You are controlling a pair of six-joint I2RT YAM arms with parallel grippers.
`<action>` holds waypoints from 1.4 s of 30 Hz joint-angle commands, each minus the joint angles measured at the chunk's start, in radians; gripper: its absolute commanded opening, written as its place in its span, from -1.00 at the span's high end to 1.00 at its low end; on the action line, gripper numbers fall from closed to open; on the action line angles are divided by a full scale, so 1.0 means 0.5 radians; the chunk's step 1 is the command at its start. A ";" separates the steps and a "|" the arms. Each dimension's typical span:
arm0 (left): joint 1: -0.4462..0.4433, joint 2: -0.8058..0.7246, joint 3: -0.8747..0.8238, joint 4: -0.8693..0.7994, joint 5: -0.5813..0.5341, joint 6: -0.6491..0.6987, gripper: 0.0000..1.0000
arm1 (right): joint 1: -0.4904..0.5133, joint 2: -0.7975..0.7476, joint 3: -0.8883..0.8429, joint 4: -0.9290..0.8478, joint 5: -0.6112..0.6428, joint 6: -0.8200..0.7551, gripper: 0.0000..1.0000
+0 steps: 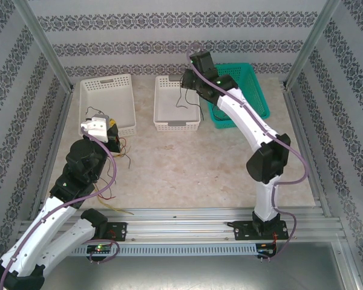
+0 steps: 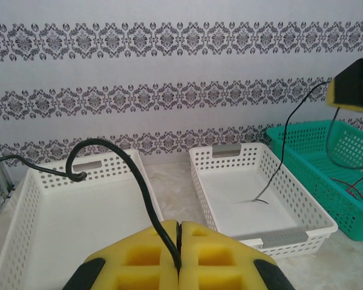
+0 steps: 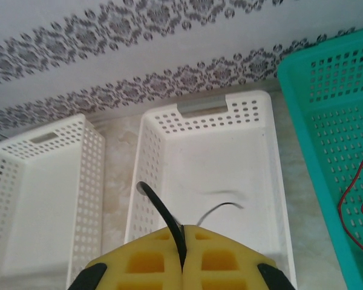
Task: Untangle the cables
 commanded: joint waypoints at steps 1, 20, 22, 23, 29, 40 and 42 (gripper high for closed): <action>0.019 -0.026 -0.008 0.065 0.029 -0.030 1.00 | 0.036 0.169 0.180 -0.122 0.047 -0.032 1.00; 0.014 -0.033 -0.009 0.064 0.047 -0.040 1.00 | -0.002 1.103 1.023 -0.399 0.003 -0.049 1.00; 0.015 -0.033 -0.008 0.065 0.047 -0.039 1.00 | -0.012 1.158 1.058 -0.405 -0.042 -0.050 1.00; 0.016 -0.033 -0.008 0.065 0.049 -0.040 1.00 | -0.012 1.175 1.060 -0.397 -0.057 -0.049 1.00; 0.017 -0.032 -0.009 0.064 0.048 -0.039 1.00 | -0.021 1.274 1.068 -0.361 -0.156 -0.081 1.00; 0.017 -0.023 -0.008 0.066 0.048 -0.039 1.00 | -0.055 1.465 1.220 -0.403 -0.350 -0.107 1.00; 0.016 -0.020 -0.009 0.067 0.051 -0.039 1.00 | -0.055 1.475 1.219 -0.380 -0.383 -0.110 1.00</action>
